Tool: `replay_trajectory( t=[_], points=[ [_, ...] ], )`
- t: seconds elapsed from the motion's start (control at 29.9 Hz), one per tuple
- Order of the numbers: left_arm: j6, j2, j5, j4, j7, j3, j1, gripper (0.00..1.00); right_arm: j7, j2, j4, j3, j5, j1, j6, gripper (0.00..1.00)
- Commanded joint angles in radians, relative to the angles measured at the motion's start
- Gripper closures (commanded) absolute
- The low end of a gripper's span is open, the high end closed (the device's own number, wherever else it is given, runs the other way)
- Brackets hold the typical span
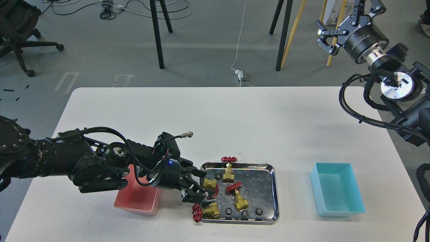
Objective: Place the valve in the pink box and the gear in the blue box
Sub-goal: 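Lower the left gripper and grasp a brass valve with red handle, then carry the valve with the left gripper over the pink box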
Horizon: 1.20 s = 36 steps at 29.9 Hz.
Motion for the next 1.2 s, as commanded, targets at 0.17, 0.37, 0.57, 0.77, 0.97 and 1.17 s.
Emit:
replay_trajectory(
  t=[0.17, 0.37, 0.57, 0.77, 0.97, 1.17],
  points=[
    [0.004, 0.006, 0.000, 0.001, 0.000, -0.001, 0.008, 0.35, 0.000, 0.000, -0.001, 0.000, 0.000, -0.005, 0.000, 0.00],
    [0.002, 0.009, 0.003, 0.001, 0.000, -0.001, 0.005, 0.54, 0.000, 0.000, -0.001, 0.000, 0.000, -0.009, 0.000, 0.00],
    [0.002, 0.011, 0.002, 0.001, 0.000, -0.002, 0.003, 0.71, 0.000, 0.000, -0.001, 0.000, 0.000, -0.009, 0.000, 0.00],
    [0.004, 0.015, 0.000, 0.000, 0.000, -0.007, 0.002, 0.81, 0.000, 0.000, -0.001, 0.000, 0.000, -0.011, 0.000, 0.00],
    [0.002, 0.038, 0.000, -0.014, 0.000, -0.061, 0.002, 0.88, 0.000, 0.000, -0.009, 0.000, 0.000, -0.016, 0.000, 0.00],
    [-0.001, 0.061, -0.001, -0.028, 0.000, -0.090, -0.003, 0.90, 0.000, 0.000, -0.009, 0.000, 0.000, -0.016, 0.000, 0.00]
  ],
)
